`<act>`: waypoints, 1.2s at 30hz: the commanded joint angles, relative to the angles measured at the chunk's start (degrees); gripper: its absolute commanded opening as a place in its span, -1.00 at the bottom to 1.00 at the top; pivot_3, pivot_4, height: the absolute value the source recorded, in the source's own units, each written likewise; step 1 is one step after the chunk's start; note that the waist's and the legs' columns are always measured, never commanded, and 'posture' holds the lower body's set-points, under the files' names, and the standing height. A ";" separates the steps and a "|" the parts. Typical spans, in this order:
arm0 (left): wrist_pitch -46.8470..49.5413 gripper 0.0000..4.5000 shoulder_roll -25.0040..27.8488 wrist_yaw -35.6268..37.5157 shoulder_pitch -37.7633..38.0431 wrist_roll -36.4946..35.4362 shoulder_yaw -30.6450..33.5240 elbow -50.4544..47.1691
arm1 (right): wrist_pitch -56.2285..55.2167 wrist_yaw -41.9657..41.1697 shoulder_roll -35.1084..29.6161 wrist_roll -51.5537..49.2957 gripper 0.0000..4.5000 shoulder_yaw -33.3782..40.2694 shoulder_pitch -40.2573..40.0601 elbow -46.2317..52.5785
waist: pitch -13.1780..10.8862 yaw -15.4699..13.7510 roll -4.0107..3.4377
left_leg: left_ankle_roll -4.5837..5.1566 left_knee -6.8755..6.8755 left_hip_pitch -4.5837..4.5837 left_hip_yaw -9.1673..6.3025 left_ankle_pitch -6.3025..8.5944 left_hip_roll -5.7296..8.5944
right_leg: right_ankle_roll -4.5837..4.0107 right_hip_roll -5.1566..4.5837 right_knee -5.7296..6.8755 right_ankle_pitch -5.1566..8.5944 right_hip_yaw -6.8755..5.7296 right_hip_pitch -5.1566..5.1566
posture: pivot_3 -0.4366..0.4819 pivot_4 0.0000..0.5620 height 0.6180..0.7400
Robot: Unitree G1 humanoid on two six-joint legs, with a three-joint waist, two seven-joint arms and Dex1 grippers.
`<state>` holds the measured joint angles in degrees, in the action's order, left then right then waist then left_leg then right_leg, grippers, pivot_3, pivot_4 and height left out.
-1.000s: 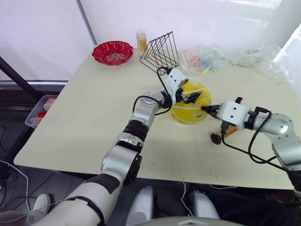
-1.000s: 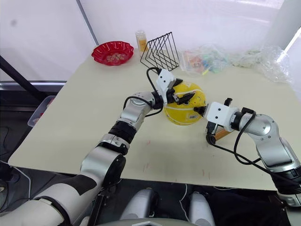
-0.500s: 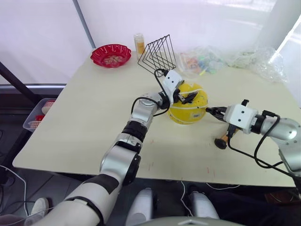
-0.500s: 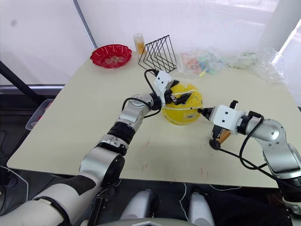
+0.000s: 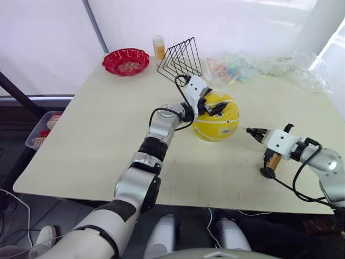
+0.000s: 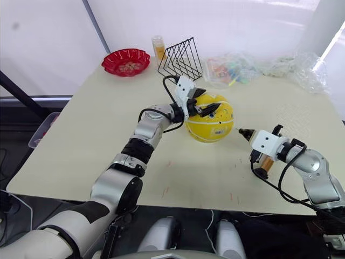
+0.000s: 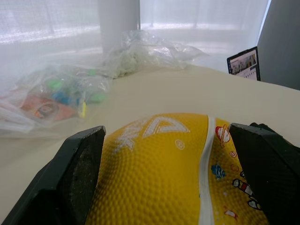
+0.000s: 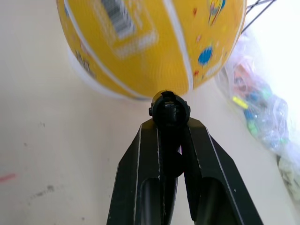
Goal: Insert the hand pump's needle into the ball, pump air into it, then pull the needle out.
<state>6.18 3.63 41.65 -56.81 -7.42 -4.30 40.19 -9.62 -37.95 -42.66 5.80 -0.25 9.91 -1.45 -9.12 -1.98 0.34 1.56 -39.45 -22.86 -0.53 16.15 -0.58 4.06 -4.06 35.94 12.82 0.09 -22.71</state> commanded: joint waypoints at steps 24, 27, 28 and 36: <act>13.94 1.00 31.62 28.80 23.98 -16.74 5.61 -41.18 | -10.62 9.82 2.79 5.50 -0.99 -1.16 6.88 -18.58 | -0.12 2.86 -0.04 | 0.16 0.13 0.13 0.63 0.10 0.07 | 0.34 -0.08 -0.05 -0.10 1.18 -0.41 | -0.05 -0.47 0.91; 14.84 1.00 34.83 30.28 27.68 -19.14 8.06 -43.31 | -10.75 10.14 3.31 5.49 -0.99 -1.40 7.78 -19.61 | -0.16 2.58 0.03 | 0.19 0.18 0.06 0.69 0.13 0.17 | 0.35 -0.04 0.09 -0.12 1.55 -0.76 | -0.05 -0.47 0.91; 14.64 1.00 35.78 30.76 28.83 -19.70 8.80 -43.79 | -10.82 10.26 3.49 5.48 -0.99 -1.42 8.12 -19.96 | -0.17 2.69 0.05 | 0.20 0.18 0.04 0.94 0.14 0.17 | 0.39 -0.05 0.20 -0.14 1.80 -0.93 | -0.05 -0.47 0.91; 15.77 1.00 40.68 31.90 37.92 -24.84 14.20 -49.07 | -11.49 10.47 4.00 5.26 -0.99 -1.28 10.02 -21.83 | -0.31 3.60 0.31 | 0.83 0.15 0.47 2.14 0.51 0.18 | 0.74 0.08 0.38 -0.34 3.43 -1.34 | -0.05 -0.47 0.91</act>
<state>22.24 43.39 73.55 -18.95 -31.28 8.52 -6.48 -20.34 -28.12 -38.21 11.88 -2.57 18.99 -23.72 -9.44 1.62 0.66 2.40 -39.30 -22.39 1.64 16.66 -0.39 4.81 -3.99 36.32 12.47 3.54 -24.06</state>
